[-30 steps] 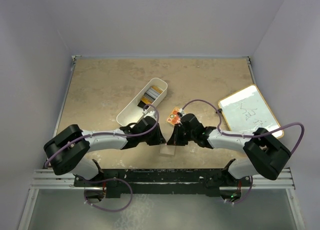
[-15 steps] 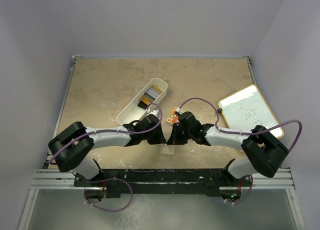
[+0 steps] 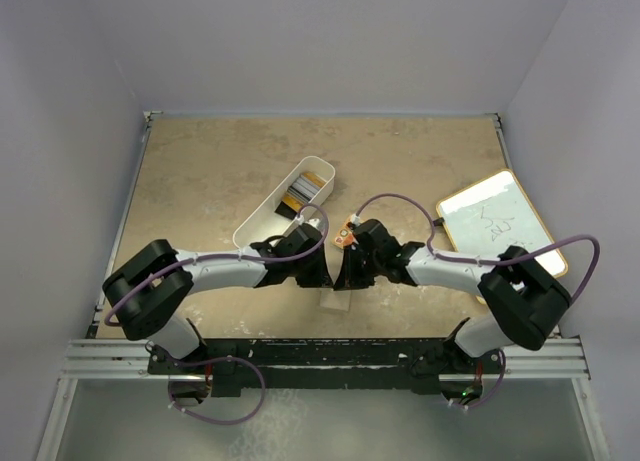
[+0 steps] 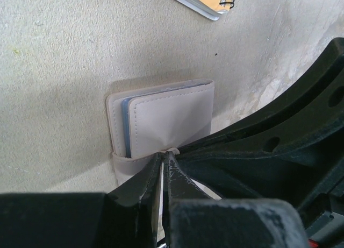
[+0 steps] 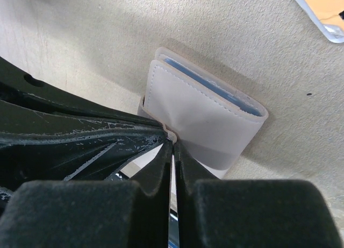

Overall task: Put the credit cards into the card holder
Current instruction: Close the card holder at the center of the board, then reset both arms

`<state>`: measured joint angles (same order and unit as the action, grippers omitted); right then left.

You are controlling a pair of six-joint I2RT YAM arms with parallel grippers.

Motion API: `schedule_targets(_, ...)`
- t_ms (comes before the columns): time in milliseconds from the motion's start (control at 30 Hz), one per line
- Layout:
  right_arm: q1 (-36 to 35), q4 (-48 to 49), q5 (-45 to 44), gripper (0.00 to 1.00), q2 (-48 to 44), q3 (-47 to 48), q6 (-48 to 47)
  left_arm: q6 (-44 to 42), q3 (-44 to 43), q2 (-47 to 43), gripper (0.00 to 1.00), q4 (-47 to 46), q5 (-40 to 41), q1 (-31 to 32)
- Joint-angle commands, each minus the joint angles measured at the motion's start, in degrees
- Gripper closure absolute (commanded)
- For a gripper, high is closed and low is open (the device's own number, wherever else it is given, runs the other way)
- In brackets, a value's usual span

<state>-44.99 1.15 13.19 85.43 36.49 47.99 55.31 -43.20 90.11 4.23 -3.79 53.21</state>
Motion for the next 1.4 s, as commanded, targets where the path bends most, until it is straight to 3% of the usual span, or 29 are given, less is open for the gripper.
schedule_targets(0,-0.6,-2.9,-11.2,0.92,3.7,0.2,-3.5,-0.1,0.4,3.4,0.98,0.2,0.7,0.8)
schedule_targets(200,-0.5,-3.3,-13.1,0.85,-1.8,1.8,-4.5,0.5,-1.0,-2.2,0.87,2.0,5.3,0.1)
schedule_targets(367,-0.6,-6.7,-15.7,0.69,-6.5,4.2,-6.3,-1.5,-3.8,-10.5,0.73,8.1,14.5,-0.1)
schedule_targets(500,-0.6,-9.8,-18.0,0.59,-12.9,4.9,-6.6,-2.4,-7.1,-17.7,0.54,15.4,24.5,-0.1)
schedule_targets(633,-0.6,-13.5,-19.2,0.48,-20.8,6.4,-6.5,-4.3,-11.7,-25.8,0.49,22.2,30.9,-0.1)
schedule_targets(767,-0.6,-15.4,-23.5,0.28,-26.5,8.8,-8.5,-5.8,-16.5,-31.8,0.39,30.3,37.9,-0.1)
schedule_targets(933,-0.6,-21.0,-26.6,0.02,-30.1,14.3,-11.3,-7.5,-20.2,-37.7,0.33,35.5,41.0,-0.1)
schedule_targets(1000,-0.6,-22.8,-27.5,0.00,-31.2,15.9,-11.8,-8.1,-20.8,-39.8,0.25,35.5,40.9,-0.1)
schedule_targets(1133,-0.6,-22.9,-27.9,0.00,-33.9,17.1,-12.3,-9.5,-20.1,-44.3,0.23,34.0,37.2,-0.1)
schedule_targets(1367,-0.5,-17.2,-25.4,0.00,-37.6,8.3,-9.1,-11.2,-11.2,-52.0,0.20,27.5,33.1,-0.2)
